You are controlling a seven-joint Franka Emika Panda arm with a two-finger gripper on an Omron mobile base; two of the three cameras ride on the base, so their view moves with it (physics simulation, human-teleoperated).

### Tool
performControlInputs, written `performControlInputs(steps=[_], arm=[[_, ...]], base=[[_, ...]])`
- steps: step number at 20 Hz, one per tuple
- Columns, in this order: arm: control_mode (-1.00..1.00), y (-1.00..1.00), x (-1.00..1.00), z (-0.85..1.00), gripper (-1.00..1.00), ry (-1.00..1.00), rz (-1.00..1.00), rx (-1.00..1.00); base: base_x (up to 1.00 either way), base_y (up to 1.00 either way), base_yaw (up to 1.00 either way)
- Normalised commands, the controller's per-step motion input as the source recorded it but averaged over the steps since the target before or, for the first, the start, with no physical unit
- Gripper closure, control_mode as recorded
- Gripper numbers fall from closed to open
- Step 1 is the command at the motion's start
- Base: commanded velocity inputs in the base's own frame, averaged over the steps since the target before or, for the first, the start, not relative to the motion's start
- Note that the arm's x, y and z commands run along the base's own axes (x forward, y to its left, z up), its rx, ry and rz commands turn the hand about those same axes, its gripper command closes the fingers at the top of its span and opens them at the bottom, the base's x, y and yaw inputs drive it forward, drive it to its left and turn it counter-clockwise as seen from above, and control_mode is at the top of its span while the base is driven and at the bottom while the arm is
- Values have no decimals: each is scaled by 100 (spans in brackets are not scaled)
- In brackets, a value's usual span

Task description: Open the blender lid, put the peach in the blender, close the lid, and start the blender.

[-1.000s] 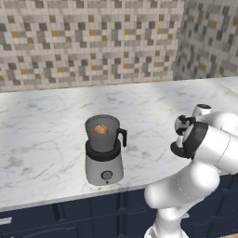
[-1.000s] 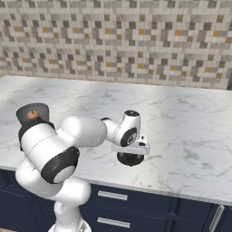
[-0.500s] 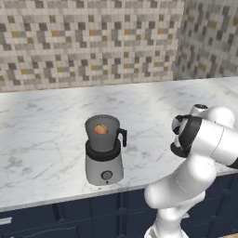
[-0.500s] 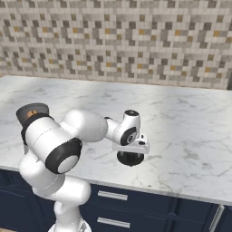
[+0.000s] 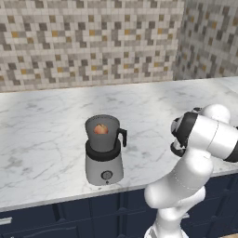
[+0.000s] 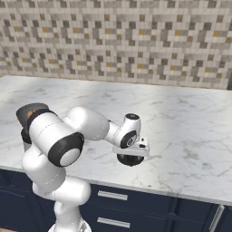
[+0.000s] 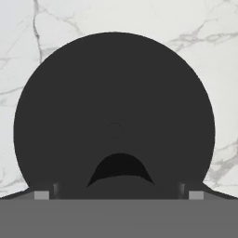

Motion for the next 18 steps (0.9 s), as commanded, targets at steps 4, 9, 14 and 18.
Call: performControlInputs(steps=[4, 9, 14, 18], arm=[[-100, 0, -17, -18, -100, 0, 0, 0], [-100, 0, -12, -12, 100, -2, 0, 0], [-100, 0, -17, 25, 100, -8, 0, 0], [-100, 0, -19, 97, 100, -13, 1, 0]], base=[[0, 0, 0], [0, 0, 0], [0, 0, 0], [0, 0, 0]])
